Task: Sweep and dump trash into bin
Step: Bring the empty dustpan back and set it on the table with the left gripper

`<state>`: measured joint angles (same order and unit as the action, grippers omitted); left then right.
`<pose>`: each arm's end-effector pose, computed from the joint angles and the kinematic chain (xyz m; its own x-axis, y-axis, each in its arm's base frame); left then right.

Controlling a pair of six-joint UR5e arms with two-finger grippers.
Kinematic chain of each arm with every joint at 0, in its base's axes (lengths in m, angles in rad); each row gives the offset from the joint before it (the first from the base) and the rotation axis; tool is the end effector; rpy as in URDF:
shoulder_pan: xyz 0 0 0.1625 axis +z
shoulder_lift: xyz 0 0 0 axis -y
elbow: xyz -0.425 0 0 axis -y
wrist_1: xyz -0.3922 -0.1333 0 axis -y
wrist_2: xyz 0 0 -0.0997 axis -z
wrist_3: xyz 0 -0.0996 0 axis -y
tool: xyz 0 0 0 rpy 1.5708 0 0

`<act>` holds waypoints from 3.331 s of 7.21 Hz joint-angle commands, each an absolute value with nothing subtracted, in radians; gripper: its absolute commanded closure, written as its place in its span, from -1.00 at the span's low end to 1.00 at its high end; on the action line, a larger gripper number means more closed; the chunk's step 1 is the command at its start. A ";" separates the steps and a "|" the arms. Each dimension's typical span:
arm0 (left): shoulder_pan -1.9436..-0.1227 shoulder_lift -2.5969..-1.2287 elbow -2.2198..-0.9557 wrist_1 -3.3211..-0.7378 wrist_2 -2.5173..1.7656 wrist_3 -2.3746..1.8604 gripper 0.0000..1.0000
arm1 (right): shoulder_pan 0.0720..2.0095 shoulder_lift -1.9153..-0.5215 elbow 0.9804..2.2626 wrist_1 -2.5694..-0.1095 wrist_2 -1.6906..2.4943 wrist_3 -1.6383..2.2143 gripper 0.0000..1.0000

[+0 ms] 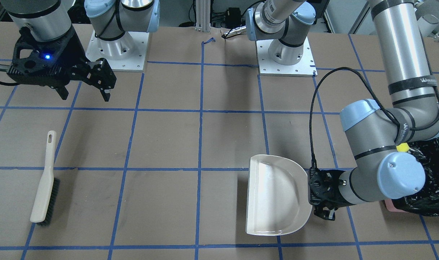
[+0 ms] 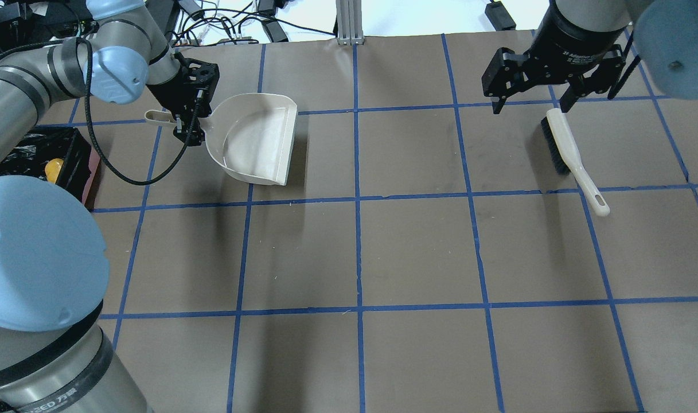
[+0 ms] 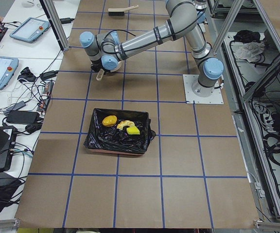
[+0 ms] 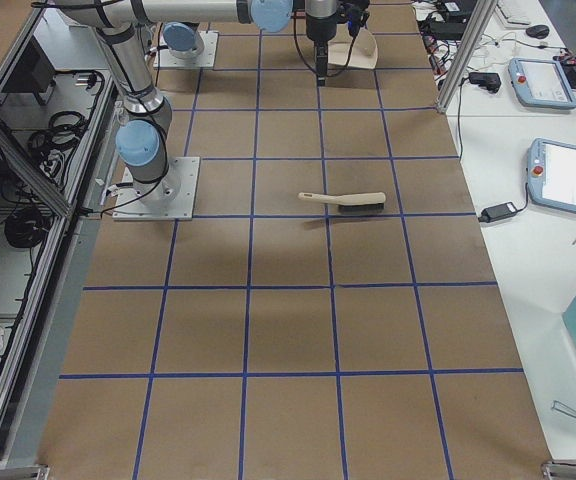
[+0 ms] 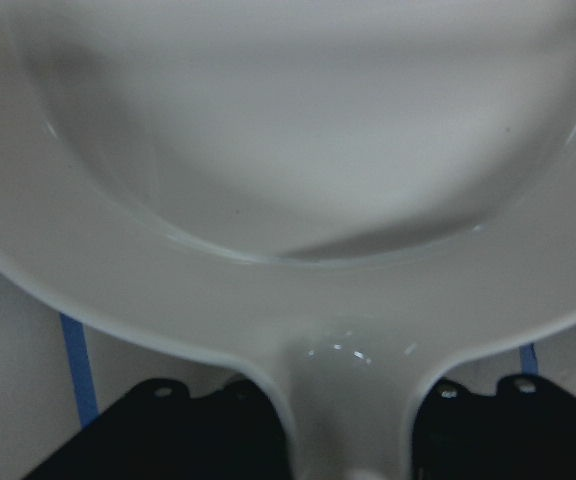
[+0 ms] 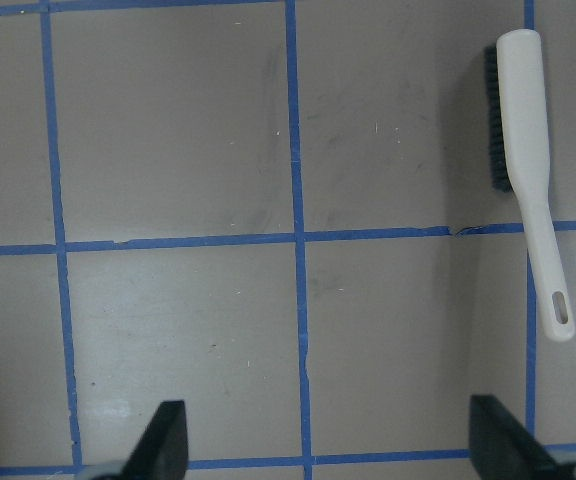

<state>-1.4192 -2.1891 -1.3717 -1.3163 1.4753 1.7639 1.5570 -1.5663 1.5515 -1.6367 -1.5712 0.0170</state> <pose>-0.0375 -0.7004 0.2350 0.0422 0.9888 0.1429 0.9920 -0.0244 -0.1238 0.1263 -0.5033 0.5021 -0.9995 0.0308 -0.0010 0.0307 0.9963 -0.0806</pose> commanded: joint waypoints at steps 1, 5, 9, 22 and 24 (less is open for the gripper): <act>-1.427 -2.207 -1.374 -1.312 1.476 1.703 0.93 | 1.557 -1.566 1.552 -1.637 -1.571 0.017 -1.00; -1.433 -2.209 -1.376 -1.286 1.526 1.738 0.87 | 1.557 -1.565 1.552 -1.637 -1.571 0.017 -1.00; -1.417 -2.223 -1.376 -1.264 1.525 1.775 0.86 | 1.557 -1.569 1.562 -1.637 -1.569 0.017 -1.00; -1.439 -1.953 -1.362 -1.397 1.477 1.204 -1.00 | 1.557 -1.571 1.568 -1.641 -1.569 0.017 -1.00; -1.439 -1.889 -1.364 -1.404 1.494 0.862 -1.00 | 1.557 -1.571 1.568 -1.641 -1.569 0.017 -1.00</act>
